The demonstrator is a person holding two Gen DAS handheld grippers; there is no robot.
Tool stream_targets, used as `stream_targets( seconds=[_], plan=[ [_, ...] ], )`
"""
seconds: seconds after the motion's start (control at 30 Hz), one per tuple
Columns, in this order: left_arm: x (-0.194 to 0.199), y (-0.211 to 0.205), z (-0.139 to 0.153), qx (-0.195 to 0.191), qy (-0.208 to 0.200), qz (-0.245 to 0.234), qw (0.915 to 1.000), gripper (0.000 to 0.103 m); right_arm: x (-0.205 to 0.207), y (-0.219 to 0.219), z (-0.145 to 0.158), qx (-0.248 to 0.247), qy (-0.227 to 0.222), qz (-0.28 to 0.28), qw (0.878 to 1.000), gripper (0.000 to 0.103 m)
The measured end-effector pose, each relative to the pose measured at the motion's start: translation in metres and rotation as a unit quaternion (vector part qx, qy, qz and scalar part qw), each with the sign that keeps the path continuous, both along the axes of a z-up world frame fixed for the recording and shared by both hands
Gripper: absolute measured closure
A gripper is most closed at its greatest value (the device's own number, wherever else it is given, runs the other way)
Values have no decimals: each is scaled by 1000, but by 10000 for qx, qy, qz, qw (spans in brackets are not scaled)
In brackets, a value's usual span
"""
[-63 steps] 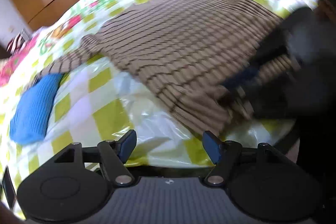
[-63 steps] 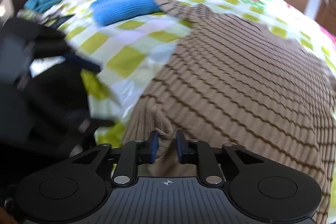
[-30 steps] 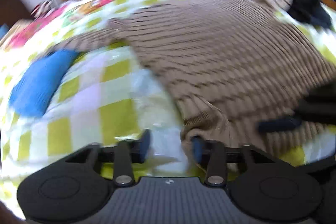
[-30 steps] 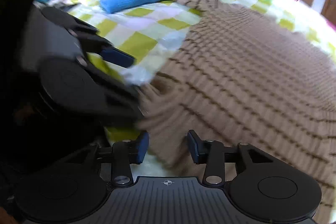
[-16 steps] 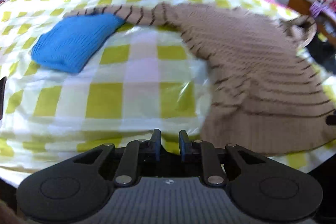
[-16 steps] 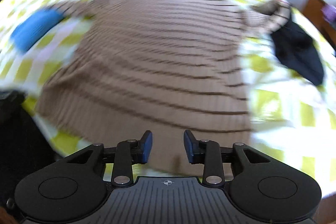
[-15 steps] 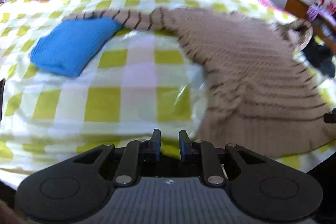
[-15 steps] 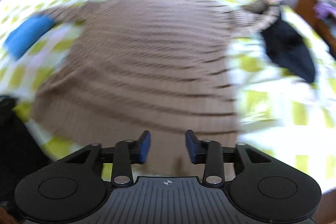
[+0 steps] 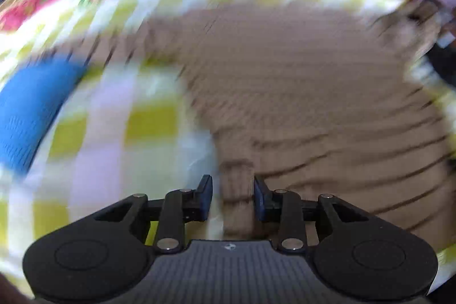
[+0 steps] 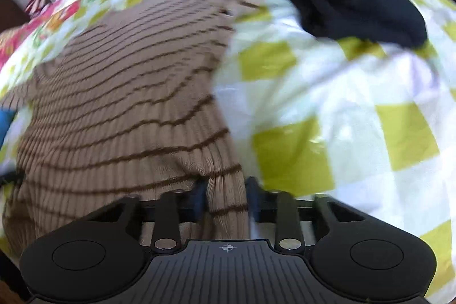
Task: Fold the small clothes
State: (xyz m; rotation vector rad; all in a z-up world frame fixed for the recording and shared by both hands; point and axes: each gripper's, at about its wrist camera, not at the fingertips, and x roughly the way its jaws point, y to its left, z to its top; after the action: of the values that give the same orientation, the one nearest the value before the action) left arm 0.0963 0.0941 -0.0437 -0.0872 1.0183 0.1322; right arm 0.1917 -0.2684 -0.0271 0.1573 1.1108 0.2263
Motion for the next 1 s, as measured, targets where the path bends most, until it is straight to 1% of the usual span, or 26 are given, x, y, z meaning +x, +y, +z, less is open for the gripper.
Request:
stream_targets(
  seconds=[0.03,0.07,0.17,0.2,0.23,0.3,0.33,0.37,0.4,0.43,0.47,0.5,0.53,0.6,0.63,0.67,0.7,0.77,0.8,0.83,0.87,0.9,0.93,0.97,1.0],
  plan=[
    [-7,9,-4,-162,-78,-13,9998,56,-1,-6,0,-78,21,-34,10000,97],
    [-16,15,-3,-250,-191,-8,9995,56,-3,-12,1,-191,51,-67,9998,97],
    [-27,20,5,-125,-76,98,9998,55,-13,-22,5,-431,175,-34,9989,97],
    [-28,20,9,-46,-77,115,9999,54,-13,-20,11,-569,149,-14,9983,96],
    [-29,20,14,77,-84,125,9999,53,-13,-16,20,-761,60,25,9971,89],
    [-27,16,27,484,-132,184,9986,53,-19,0,42,-1231,-475,71,9912,84],
    [-30,13,36,714,-269,173,9969,53,-22,8,56,-1470,-838,83,9855,80],
    [-28,12,42,886,-430,183,9950,53,-24,18,68,-1585,-1209,98,9799,78],
    [-27,9,50,987,-642,168,9929,53,-23,28,79,-1493,-1517,156,9769,78],
    [-21,5,60,959,-872,132,9915,53,-19,39,85,-1221,-1718,210,9773,78],
    [-16,2,67,830,-1073,112,9907,52,-12,51,86,-930,-1831,259,9783,78],
    [-6,-2,71,640,-1292,81,9895,50,-1,68,82,-513,-1947,364,9788,78],
    [10,-8,71,453,-1507,58,9875,49,11,81,74,-188,-2085,429,9769,81],
    [39,-16,63,260,-1870,67,9820,47,41,103,48,215,-2367,308,9709,81],
    [56,-19,55,172,-2024,56,9791,46,56,110,34,352,-2431,259,9690,81],
    [74,-19,47,129,-2137,93,9768,46,76,114,17,477,-2399,200,9694,81],
    [90,-18,41,121,-2146,173,9765,46,93,117,3,456,-2337,179,9711,81],
    [122,-5,23,156,-1991,303,9794,46,117,110,-18,105,-2259,134,9740,81],
    [131,0,12,287,-1888,392,9808,46,126,99,-26,181,-2180,53,9758,90],
    [135,8,1,417,-1765,448,9824,46,129,80,-27,374,-2157,-7,9758,94],
    [136,18,-13,525,-1636,514,9838,45,131,65,-28,428,-2193,-162,9746,96],
    [135,29,-23,571,-1663,551,9829,42,129,53,-28,312,-2257,-302,9732,97],
    [128,38,-26,492,-1821,505,9808,42,130,43,-29,312,-2278,-416,9723,99],
    [125,44,-27,472,-1879,511,9797,42,130,32,-30,303,-2243,-599,9722,99],
    [125,45,-27,576,-1869,526,9793,42,129,24,-30,362,-2191,-707,9725,102]
  ],
)
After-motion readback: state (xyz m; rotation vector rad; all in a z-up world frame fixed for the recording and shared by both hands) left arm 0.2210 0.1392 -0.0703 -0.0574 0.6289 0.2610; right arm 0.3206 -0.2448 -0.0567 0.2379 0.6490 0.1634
